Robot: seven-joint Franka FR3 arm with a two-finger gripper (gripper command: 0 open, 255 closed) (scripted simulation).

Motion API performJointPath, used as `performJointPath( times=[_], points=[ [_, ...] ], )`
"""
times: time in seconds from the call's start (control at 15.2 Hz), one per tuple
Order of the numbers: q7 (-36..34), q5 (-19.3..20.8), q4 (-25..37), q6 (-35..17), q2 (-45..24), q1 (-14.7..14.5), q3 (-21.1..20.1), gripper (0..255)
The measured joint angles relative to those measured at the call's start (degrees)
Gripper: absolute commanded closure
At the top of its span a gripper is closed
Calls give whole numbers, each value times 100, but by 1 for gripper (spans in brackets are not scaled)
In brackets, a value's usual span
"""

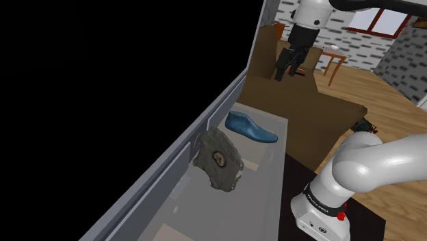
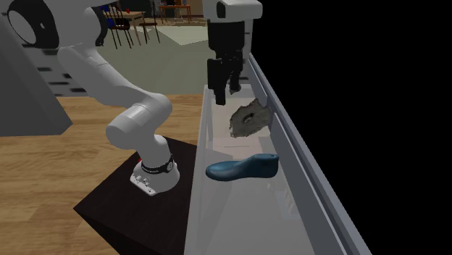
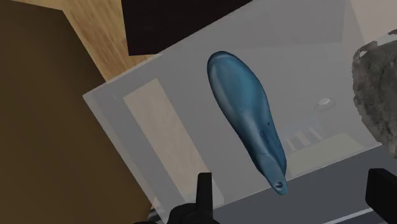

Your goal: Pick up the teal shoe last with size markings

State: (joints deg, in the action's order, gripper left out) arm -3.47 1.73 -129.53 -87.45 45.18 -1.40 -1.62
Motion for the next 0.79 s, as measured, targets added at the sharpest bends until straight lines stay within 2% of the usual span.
performJointPath(
  times=[0.2,0.79],
  points=[
    [127,30,-200,-222,-56,-49,19,0],
    [942,214,-1003,-1749,-991,-386,60,0]
  ],
)
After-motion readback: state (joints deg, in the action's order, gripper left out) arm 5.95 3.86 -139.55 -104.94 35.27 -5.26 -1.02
